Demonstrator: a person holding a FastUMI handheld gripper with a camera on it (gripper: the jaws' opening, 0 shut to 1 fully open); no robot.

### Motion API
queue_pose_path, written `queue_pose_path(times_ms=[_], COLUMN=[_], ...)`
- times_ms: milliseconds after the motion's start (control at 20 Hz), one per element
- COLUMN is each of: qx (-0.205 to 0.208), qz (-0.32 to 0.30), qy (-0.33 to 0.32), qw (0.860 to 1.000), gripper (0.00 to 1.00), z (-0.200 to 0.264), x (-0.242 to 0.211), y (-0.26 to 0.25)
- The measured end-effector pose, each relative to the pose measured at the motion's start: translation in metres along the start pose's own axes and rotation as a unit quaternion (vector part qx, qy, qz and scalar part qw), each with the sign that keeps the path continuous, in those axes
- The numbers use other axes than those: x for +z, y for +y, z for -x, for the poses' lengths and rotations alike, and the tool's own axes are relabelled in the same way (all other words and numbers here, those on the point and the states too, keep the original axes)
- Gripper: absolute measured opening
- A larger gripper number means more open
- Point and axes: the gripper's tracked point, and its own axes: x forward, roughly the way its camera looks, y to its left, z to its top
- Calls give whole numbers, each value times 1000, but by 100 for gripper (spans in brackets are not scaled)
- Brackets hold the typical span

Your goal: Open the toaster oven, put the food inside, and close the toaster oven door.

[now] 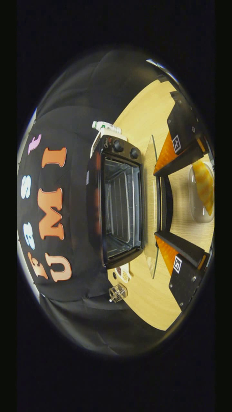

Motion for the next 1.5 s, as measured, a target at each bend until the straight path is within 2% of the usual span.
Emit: queue_pose_path(times_ms=[600,1050,1200,1500], qx=[1,0,-15,-50], qz=[18,22,1,-15], qy=[80,101,84,66], qw=[997,995,996,996], gripper=[99,99,100,100], z=[-13,-21,-11,40], x=[-69,-86,-77,-73], y=[2,3,-1,-15])
